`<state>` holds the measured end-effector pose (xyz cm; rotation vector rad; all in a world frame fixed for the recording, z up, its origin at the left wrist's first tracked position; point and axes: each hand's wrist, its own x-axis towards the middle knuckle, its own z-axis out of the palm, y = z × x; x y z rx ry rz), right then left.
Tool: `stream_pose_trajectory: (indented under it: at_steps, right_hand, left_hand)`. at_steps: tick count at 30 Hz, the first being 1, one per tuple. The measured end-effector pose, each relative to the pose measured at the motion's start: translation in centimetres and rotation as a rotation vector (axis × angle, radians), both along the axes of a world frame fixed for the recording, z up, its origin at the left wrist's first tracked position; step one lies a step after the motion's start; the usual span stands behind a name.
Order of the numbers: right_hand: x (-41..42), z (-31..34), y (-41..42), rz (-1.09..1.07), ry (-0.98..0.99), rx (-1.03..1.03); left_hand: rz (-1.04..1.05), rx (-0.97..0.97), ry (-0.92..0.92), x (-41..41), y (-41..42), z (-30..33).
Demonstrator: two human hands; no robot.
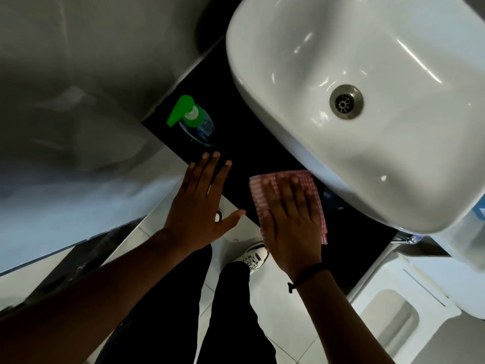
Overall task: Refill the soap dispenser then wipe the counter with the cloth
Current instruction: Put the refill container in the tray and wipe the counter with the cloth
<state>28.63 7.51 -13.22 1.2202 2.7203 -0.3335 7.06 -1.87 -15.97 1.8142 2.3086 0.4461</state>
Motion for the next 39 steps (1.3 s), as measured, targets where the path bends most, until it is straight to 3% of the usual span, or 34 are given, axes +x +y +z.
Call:
stream_pose_trajectory:
  at_steps: [3, 5, 9, 14, 19, 22, 25, 30, 36, 39]
  right_hand:
    - [-4.3, -0.3, 0.7, -0.185, 0.038, -0.013]
    - [-6.1, -0.5, 0.8, -0.075, 0.066, -0.009]
    - [-2.3, -0.3, 0.9, 0.165, 0.083, 0.005]
    - [-5.7, -0.1, 1.8, -0.134, 0.045, 0.027]
    - [-3.2, -0.4, -0.4, 0.099, 0.063, -0.022]
    - [-1.3, 0.0, -0.8, -0.109, 0.041, -0.029]
    - [-5.4, 0.0, -0.3, -0.313, 0.087, -0.067]
    - [-3.7, -0.5, -0.7, -0.033, 0.074, -0.05]
    - [-4.5, -0.4, -0.6, -0.321, 0.079, -0.043]
    - [-3.6, -0.6, -0.9, -0.069, 0.077, -0.025]
  left_hand:
    - [0.03, -0.016, -0.036, 0.0, -0.1, 0.0]
    - [0.032, -0.005, -0.034, -0.2, -0.2, -0.1]
    - [0.025, -0.004, -0.036, -0.2, -0.3, -0.3]
    - [0.029, -0.044, -0.041, 0.4, -0.5, -0.2]
    - [-0.012, -0.035, -0.024, 0.5, -1.2, -0.2]
    - [-0.014, -0.028, -0.013, 0.5, -1.2, -0.2]
    - [-0.022, 0.014, 0.007, 0.4, -1.1, -0.3]
    - [-0.021, 0.022, 0.016, 0.5, -1.1, -0.6]
    - [-0.003, 0.036, 0.038, 1.0, -0.5, -0.6]
    - [-0.001, 0.036, 0.045, 1.1, -0.6, -0.9]
